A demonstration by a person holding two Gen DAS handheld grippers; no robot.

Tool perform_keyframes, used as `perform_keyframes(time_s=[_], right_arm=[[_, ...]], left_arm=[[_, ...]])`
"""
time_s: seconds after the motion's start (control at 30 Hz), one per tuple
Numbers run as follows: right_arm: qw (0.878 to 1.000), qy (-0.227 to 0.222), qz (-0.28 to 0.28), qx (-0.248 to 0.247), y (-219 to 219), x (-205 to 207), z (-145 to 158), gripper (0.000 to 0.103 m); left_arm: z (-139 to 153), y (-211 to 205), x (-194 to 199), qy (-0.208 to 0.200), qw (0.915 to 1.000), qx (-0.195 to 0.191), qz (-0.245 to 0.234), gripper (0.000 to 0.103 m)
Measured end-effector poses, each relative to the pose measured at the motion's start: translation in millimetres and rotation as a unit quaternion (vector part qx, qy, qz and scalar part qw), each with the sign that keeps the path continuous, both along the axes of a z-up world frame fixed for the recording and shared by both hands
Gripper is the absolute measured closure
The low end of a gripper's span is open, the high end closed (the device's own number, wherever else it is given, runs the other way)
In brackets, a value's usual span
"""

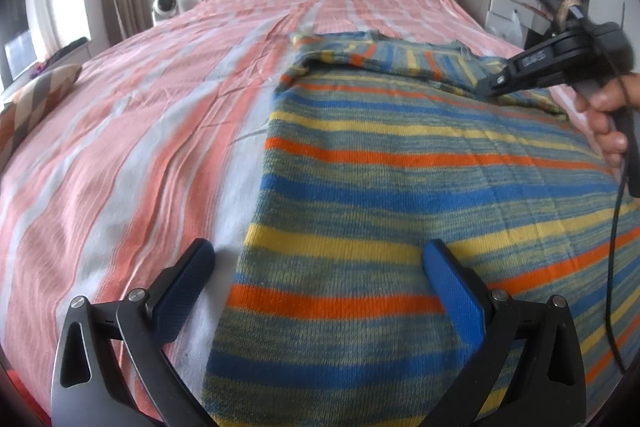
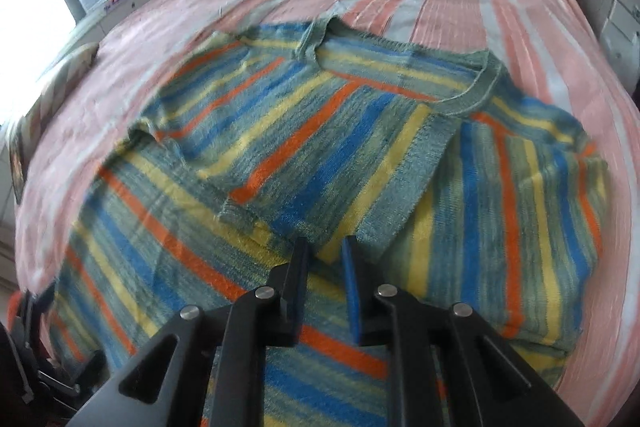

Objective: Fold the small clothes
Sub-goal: 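Fold the side edge over toward the sweater middle and open the right gripper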

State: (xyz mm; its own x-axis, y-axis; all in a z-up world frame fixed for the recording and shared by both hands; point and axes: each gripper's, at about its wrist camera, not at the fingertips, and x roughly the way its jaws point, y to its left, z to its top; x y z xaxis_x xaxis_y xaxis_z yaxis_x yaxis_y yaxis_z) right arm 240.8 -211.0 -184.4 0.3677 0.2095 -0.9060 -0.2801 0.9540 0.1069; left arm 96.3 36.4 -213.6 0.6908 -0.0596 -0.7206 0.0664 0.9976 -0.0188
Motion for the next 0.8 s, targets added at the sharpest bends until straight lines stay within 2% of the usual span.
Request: perform_keyframes(time_s=[0.1, 0.17, 0.3, 0.33, 0.43, 0.5, 0.63, 0.8], right_arm=[[0.999, -0.031, -0.015, 0.019, -11.9, -21.5, 24.6, 0.069], [0.998, -0.053, -0.012, 0.023, -23.6, -53.1, 45.3, 0.045], [0.996, -0.087, 0.015, -0.005, -39.9, -116.0, 67.9, 0.039], [0.994, -0.1, 0.023, -0.027, -47.2, -141.0, 72.2, 0.036], [0.989, -0.126, 0.026, -0.073, -65.2, -195.7, 75.0, 0.033], [0.988, -0.127, 0.016, -0.085, -77.2, -219.8, 74.4, 0.033], [0.991, -0.109, -0.04, -0.06, -106.3, -261.4, 70.8, 0.031], [0.991, -0.098, -0.088, -0.019, -123.6, -279.1, 59.7, 0.03]], left_arm=[[2.7, 1.7, -1.6, 0.004, 1.0, -0.006, -0.003, 0.0], [4.4, 2.5, -1.5, 0.009, 0.9999, -0.009, -0.006, 0.0], [11.8, 3.5, -3.8, 0.028, 0.9995, -0.011, -0.008, 0.001], [15.2, 4.0, -5.1, 0.035, 0.9993, -0.013, -0.009, 0.001], [27.8, 7.3, -13.8, 0.043, 0.9988, -0.022, -0.012, 0.001], [37.6, 10.8, -23.5, 0.041, 0.9989, -0.022, -0.011, 0.001], [42.5, 17.8, -43.0, 0.045, 0.9988, -0.015, -0.009, 0.001], [33.4, 28.8, -62.3, 0.079, 0.9965, -0.026, -0.005, 0.001]])
